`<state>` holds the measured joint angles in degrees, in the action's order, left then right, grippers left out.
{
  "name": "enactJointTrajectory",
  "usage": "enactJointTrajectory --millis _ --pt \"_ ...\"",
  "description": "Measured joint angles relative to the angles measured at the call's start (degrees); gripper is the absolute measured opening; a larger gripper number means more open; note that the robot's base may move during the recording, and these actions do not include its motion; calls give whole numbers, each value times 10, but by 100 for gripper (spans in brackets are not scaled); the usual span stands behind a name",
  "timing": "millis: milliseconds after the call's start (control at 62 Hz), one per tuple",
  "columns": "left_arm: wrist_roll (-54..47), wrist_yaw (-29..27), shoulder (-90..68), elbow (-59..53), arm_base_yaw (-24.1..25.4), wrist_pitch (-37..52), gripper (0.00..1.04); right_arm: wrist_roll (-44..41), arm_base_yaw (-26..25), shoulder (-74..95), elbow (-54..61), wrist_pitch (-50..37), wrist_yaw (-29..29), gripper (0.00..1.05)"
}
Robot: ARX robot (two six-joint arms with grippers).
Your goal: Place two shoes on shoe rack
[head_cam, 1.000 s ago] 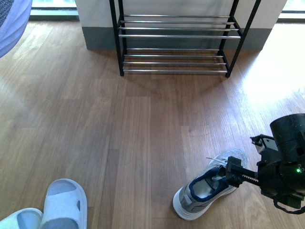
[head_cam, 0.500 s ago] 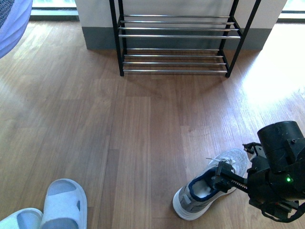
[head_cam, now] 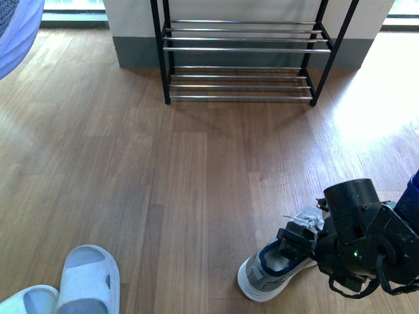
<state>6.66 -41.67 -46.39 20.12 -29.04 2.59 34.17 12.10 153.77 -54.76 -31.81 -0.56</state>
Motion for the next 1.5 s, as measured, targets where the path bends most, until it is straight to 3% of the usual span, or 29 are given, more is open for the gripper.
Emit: enactJointTrajectory --millis 65,500,839,1033,1146,1291,1501 --pt "0 0 0 0 0 0 1 -10 3 5 -3 -6 4 63" --pt "0 0 0 0 0 0 1 -43 -2 10 -20 9 39 1" --pt "0 0 0 0 0 0 1 -130 4 10 -12 -17 77 1" --pt "0 0 0 0 0 0 1 -259 -1 -56 36 -64 111 1" --pt "0 0 0 0 0 0 1 -377 -3 -159 105 -124 124 1" --pt "0 0 0 0 0 0 1 -506 -14 -320 196 -152 85 1" --pt "0 -1 0 0 0 0 1 -565 -59 -570 315 -94 29 1"
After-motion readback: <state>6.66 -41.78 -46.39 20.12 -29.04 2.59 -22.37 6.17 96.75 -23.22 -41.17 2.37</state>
